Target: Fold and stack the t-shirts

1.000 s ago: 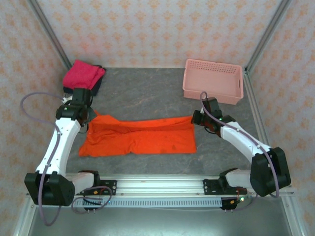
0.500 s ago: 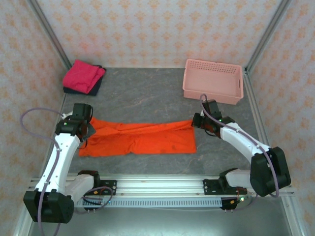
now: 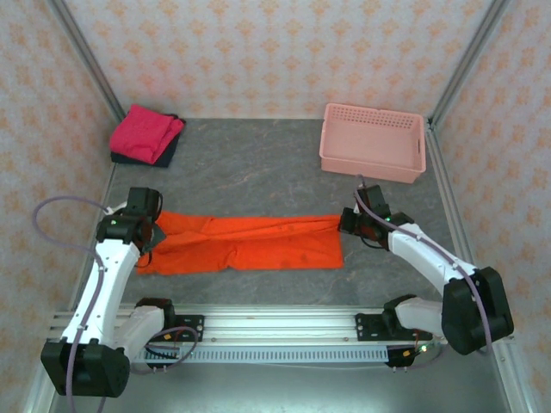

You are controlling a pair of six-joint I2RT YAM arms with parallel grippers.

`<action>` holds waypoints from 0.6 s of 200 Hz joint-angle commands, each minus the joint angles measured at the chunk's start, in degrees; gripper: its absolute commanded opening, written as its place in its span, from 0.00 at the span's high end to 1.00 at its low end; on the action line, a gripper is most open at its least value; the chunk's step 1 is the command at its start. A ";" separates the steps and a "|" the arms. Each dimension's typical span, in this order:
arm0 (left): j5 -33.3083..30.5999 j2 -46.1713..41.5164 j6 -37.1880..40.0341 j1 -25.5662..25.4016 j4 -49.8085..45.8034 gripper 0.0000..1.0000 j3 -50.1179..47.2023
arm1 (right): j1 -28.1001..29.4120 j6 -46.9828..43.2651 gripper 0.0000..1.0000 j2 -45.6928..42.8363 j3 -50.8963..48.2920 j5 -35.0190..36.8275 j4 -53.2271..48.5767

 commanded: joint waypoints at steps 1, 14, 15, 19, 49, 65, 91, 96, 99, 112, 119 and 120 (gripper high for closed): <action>0.11 -0.57 -3.33 0.31 -1.68 1.00 -1.48 | 0.22 1.21 1.00 -0.85 -1.46 -0.40 -0.69; 0.32 -0.15 -4.45 0.32 -0.56 1.00 -2.64 | 0.23 1.46 1.00 -0.91 -2.05 -0.85 -0.30; 0.30 -0.13 -4.54 0.33 -0.51 1.00 -2.72 | 0.22 1.47 1.00 -0.88 -2.08 -0.88 -0.21; 0.38 -0.04 -4.83 0.30 -0.04 1.00 -3.06 | 0.26 1.39 1.00 -0.87 -2.31 -1.03 -0.01; 2.14 1.65 -6.27 0.34 2.65 1.00 -5.02 | 0.21 1.56 1.00 -0.43 -3.45 -2.05 -0.30; 1.43 2.57 -7.00 0.33 3.23 1.00 -5.81 | 0.24 1.66 1.00 -0.37 -4.46 -2.05 -0.05; 1.26 4.10 -8.42 0.42 6.73 1.00 -7.76 | 0.21 1.66 1.00 0.66 -5.18 -2.99 0.79; 1.24 4.61 -8.57 0.42 7.46 1.00 -7.96 | 0.21 1.65 1.00 1.04 -5.19 -3.16 0.89; 1.24 5.01 -8.61 0.42 7.78 1.00 -7.98 | 0.21 1.65 1.00 1.20 -5.19 -3.33 0.94; 0.98 6.85 -8.67 0.58 9.12 1.00 -8.08 | 0.21 1.66 1.00 1.98 -5.18 -4.09 1.19; 0.86 7.87 -8.67 0.68 9.77 1.00 -8.07 | 0.21 1.59 1.00 2.22 -5.19 -4.48 1.37; 0.83 8.01 -8.67 0.68 9.88 1.00 -8.07 | 0.30 1.62 1.00 2.26 -5.19 -4.54 1.37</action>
